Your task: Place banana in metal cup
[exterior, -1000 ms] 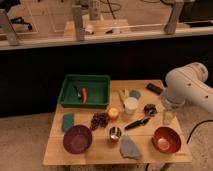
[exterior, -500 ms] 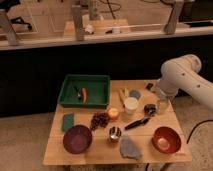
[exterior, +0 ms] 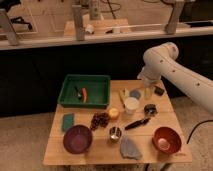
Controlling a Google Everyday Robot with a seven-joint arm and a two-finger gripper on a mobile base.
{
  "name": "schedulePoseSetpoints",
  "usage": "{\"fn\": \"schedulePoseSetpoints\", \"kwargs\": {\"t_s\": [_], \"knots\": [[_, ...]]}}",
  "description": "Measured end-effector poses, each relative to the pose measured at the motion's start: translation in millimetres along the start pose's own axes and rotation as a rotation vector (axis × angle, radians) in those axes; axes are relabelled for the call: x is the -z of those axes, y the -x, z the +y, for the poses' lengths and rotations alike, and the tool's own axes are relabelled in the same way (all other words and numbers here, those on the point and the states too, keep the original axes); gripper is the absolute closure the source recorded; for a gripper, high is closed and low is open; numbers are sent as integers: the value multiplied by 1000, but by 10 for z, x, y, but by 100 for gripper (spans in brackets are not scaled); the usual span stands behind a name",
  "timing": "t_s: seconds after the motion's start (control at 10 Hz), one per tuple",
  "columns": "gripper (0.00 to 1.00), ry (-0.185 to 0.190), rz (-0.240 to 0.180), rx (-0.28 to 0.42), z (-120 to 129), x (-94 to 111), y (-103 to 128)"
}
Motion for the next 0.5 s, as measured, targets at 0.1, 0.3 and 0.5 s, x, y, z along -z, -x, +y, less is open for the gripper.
{"fn": "schedulePoseSetpoints", "kwargs": {"t_s": [0.1,0.3,0.5], "knots": [[20,-1,0,-1,3,0,-10],[20,-1,1,-3,8,2,-22],[20,-2,0,1,-6,-2,3]]}}
